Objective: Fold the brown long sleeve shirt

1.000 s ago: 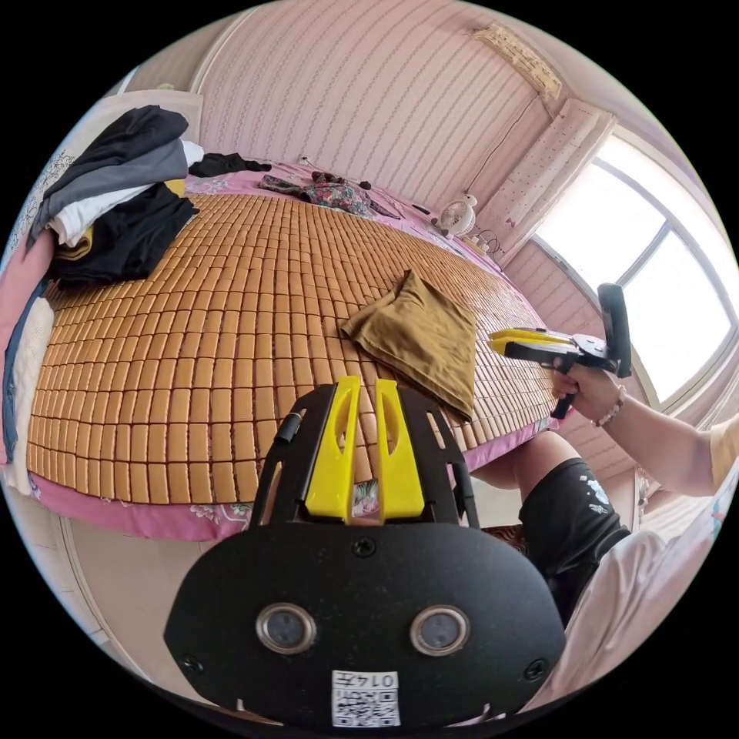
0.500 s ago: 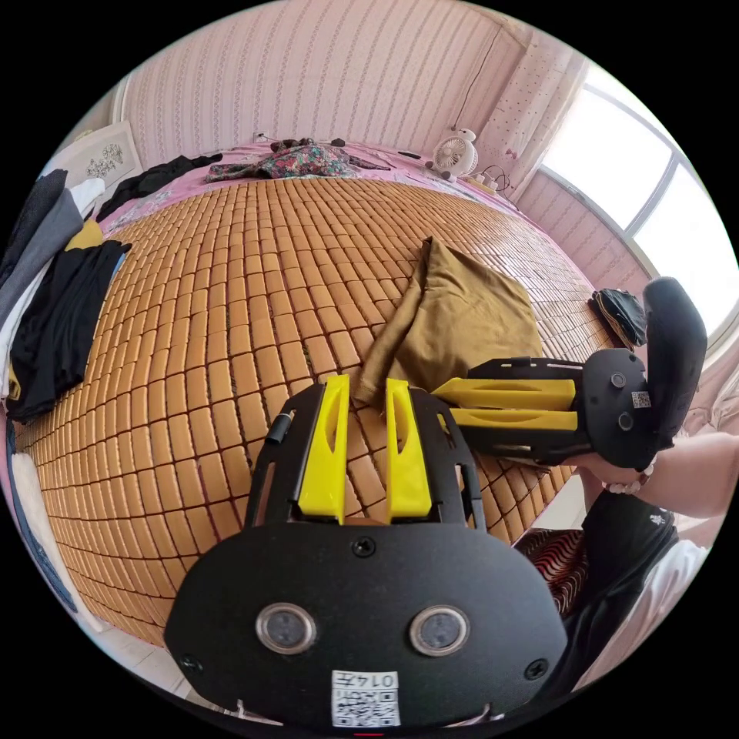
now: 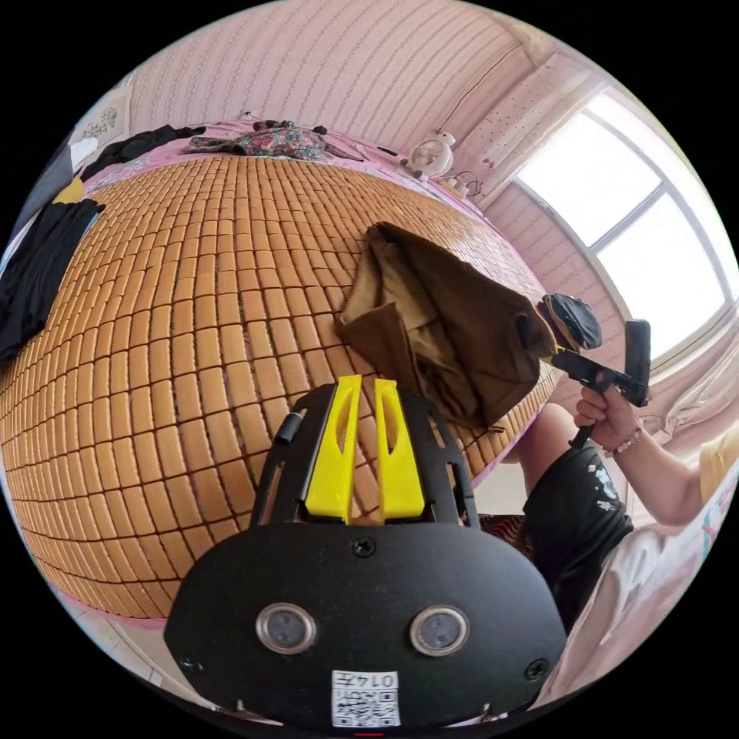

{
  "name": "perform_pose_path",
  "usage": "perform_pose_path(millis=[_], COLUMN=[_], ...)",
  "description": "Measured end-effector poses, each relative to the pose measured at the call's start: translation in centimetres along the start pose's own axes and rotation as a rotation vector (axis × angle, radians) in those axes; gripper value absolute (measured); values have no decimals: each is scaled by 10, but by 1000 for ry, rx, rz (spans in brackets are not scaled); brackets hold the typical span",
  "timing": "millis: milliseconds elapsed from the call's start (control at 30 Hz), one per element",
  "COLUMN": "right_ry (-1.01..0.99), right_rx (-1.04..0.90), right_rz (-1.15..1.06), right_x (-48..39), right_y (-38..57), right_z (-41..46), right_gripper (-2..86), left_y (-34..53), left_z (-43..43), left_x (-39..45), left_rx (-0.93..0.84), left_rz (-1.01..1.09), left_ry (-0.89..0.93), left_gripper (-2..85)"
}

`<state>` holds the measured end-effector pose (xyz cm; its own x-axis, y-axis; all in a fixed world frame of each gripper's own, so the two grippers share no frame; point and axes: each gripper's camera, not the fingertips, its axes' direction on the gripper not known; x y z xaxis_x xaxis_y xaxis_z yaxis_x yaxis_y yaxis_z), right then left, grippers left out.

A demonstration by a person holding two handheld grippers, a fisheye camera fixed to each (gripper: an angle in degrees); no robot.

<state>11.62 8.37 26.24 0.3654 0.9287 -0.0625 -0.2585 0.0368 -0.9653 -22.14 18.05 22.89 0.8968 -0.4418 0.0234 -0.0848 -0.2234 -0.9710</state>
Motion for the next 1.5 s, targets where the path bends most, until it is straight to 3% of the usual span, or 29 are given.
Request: perform_pose_path(millis=[300,567,833,967,1100,1300,1500], right_ry=[147,273,442,321,198,-18,-162], right_rx=[11,-5,-114,-125,25,345,623], right_rz=[165,101,37,39,155,180,4], right_x=[47,56,60,61,67,55,3], right_y=[15,3,-6,6,20,25,3], right_z=[-57,-79,-78,-100,-160,-283,-436], right_gripper=[24,88,20,8,7,6,6], left_y=[-12,-20,4,16,29,48,68], left_z=[-7,10,28,28,18,-72,-208], left_x=[43,60,78,100,123,159,202], left_rx=[73,48,-27,-52,-65,146,414], left_rz=[32,-20,-26,59,100,96,130], left_ry=[-97,-184,-216,-214,-297,-153,-120], left_gripper=[96,97,63,20,1,-5,-6])
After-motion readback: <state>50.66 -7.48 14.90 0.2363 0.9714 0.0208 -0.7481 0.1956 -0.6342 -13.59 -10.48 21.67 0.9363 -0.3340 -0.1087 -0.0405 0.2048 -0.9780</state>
